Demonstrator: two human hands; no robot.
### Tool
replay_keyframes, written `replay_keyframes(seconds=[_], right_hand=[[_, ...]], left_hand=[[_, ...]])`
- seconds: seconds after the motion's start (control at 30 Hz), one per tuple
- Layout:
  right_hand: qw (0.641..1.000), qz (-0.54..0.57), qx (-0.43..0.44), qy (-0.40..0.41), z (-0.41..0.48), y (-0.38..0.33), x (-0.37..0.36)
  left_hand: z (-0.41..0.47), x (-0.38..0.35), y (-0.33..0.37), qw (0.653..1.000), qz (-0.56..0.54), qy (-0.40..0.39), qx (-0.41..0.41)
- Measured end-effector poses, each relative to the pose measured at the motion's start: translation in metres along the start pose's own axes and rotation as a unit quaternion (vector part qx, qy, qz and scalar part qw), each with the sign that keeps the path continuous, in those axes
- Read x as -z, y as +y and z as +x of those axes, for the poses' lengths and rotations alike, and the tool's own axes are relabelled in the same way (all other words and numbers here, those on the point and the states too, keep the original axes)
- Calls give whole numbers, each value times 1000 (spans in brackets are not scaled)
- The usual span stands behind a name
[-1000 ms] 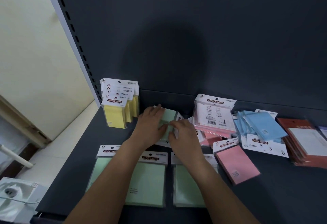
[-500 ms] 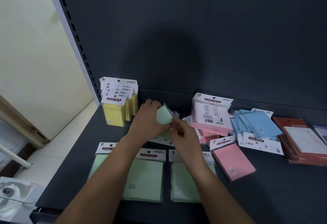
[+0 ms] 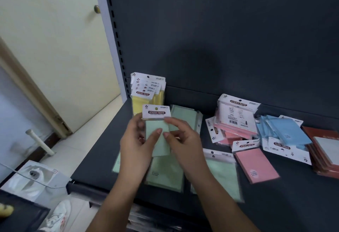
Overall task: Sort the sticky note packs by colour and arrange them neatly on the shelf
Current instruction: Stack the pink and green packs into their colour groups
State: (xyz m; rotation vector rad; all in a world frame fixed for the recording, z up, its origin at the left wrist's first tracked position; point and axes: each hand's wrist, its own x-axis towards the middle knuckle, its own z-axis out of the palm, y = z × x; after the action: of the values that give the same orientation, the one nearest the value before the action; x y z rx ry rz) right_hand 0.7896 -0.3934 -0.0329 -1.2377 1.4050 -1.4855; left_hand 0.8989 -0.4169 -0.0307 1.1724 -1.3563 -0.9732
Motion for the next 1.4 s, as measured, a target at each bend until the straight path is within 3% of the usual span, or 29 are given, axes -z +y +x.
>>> replay_keyframes(seconds=[0.1,0.23,0.37,0.5,0.63,0.77,0.9,1.07,1.17,1.23,1.3,1.4], right_hand=[[997,-59,16,-49,-10,4,-28],[984,-161,4,-74,-17,15,-57],[947,-303,7,-107,-17,23,-65],[877,-462,27,-128,-17,23,-69],[851,-507,39,-129,-17,26,-71],[869,-473,63,-129,-17,26,-64],[932,-352,70,-52,-7,21,-38],[939,-332,-39,82,11,29,13],[940,-322,-97,67,16,37,29],[944,-305,-124,33,16,34,34],[945,-302,-126,5,16,32,38],[947,-292,-136,-1,15,31,41]], left_hand=[[-10,28,-11,998,24,53,14],[-13,54,-33,991,124,29,35],[-10,62,-54,974,224,-7,18],[-5,64,-61,968,249,-43,10],[-5,61,-62,955,289,-55,33],[-6,54,-51,923,377,-33,66],[3,43,-45,939,343,-7,1],[20,-2,-31,952,284,-104,-38],[31,-32,-31,950,245,-193,-16],[35,-45,-28,955,205,-210,52],[38,-53,-27,962,171,-184,110],[40,-58,-28,981,117,-120,99]])
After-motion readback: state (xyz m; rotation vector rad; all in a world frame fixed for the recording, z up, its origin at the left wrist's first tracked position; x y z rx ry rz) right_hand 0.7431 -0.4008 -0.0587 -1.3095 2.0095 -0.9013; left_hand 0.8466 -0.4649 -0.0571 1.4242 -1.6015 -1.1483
